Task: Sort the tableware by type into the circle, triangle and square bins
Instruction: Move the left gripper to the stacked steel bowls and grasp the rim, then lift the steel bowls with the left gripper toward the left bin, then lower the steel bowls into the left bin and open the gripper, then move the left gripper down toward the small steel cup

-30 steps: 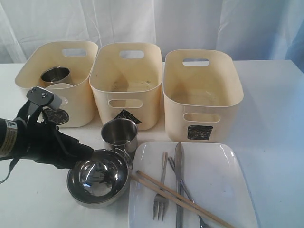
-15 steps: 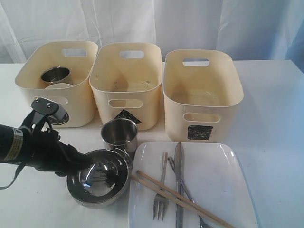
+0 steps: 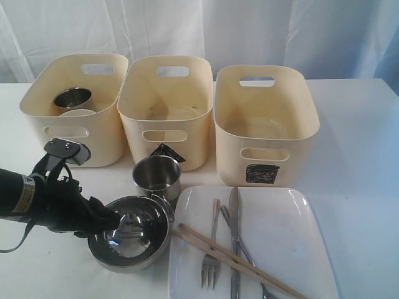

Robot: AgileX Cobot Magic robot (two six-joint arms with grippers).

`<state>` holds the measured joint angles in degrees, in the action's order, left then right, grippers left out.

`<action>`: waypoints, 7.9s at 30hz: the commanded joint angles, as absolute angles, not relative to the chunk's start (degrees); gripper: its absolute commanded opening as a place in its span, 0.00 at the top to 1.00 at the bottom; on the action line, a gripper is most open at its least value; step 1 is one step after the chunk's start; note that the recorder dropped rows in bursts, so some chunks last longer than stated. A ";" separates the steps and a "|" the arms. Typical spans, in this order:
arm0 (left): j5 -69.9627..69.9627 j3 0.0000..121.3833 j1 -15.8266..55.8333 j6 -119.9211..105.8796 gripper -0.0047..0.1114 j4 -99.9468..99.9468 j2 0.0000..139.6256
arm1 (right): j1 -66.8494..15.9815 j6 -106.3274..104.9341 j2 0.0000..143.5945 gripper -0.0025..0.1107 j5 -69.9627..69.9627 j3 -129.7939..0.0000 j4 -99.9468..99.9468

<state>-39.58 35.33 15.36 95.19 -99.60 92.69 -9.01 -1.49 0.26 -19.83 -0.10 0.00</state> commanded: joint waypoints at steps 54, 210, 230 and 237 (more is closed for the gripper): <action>2.24 49.88 15.42 87.51 0.96 -99.95 67.47 | -8.62 -1.30 0.00 0.98 -19.62 0.00 0.00; -29.13 31.45 18.72 75.45 0.47 -84.00 60.28 | -13.43 -1.32 0.00 0.98 -19.62 0.00 0.00; -38.56 31.37 19.13 54.15 0.47 -51.04 78.33 | -12.48 -1.32 0.00 0.98 -19.62 0.00 0.00; -39.38 37.96 19.13 53.28 0.47 -49.66 88.53 | -12.48 -1.32 0.00 0.98 -19.62 0.00 0.00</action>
<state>-39.17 36.55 18.70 53.18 -49.57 86.15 -12.71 -1.49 0.26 -19.83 -0.10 0.00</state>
